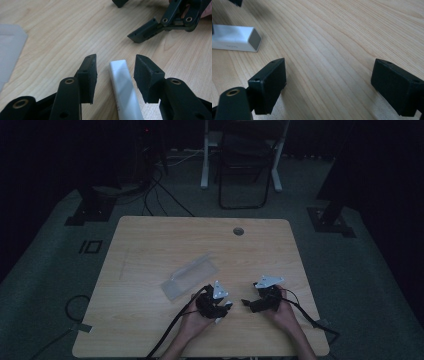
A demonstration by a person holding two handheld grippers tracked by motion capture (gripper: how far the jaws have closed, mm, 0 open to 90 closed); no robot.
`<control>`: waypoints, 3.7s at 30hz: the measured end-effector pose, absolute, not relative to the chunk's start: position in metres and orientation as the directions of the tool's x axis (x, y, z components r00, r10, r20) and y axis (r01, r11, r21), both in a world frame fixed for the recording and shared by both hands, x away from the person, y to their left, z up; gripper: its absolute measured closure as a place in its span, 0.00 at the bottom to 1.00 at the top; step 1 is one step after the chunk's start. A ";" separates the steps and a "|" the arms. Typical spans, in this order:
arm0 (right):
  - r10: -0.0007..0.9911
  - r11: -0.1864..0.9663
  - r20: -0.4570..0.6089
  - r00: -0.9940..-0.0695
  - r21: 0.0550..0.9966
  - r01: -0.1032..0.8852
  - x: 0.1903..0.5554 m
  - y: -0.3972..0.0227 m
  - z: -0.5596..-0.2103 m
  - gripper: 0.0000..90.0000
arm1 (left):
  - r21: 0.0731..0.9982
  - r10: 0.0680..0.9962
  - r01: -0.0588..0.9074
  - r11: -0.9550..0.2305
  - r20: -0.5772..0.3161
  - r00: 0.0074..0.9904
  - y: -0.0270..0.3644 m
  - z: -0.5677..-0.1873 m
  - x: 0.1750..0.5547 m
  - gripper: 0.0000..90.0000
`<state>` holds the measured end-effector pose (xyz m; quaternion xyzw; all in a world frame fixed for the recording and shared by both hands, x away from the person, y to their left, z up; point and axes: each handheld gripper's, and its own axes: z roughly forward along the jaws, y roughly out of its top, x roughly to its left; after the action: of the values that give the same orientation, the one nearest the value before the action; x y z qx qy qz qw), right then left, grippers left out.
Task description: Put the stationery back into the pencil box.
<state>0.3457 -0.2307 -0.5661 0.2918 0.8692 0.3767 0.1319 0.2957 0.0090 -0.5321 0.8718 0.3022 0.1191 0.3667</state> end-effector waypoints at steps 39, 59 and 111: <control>0.607 0.546 -0.009 -0.795 0.732 0.408 0.346 -0.231 -0.566 0.14 | 0.645 0.592 0.437 -0.626 0.029 0.805 0.001 -0.548 0.297 0.79; 0.608 0.544 -0.006 -0.794 0.732 0.411 0.346 -0.231 -0.566 0.14 | 0.667 0.581 0.425 -0.612 0.014 0.814 0.007 -0.538 0.296 0.79; 0.609 0.543 -0.006 -0.793 0.732 0.411 0.346 -0.231 -0.566 0.14 | 0.720 0.587 0.372 -0.586 0.062 0.807 0.028 -0.505 0.301 0.79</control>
<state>0.3455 -0.2306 -0.5661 0.2936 0.8686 0.3771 0.1307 0.3012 0.0280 -0.5048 0.8782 0.2731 0.1482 0.3637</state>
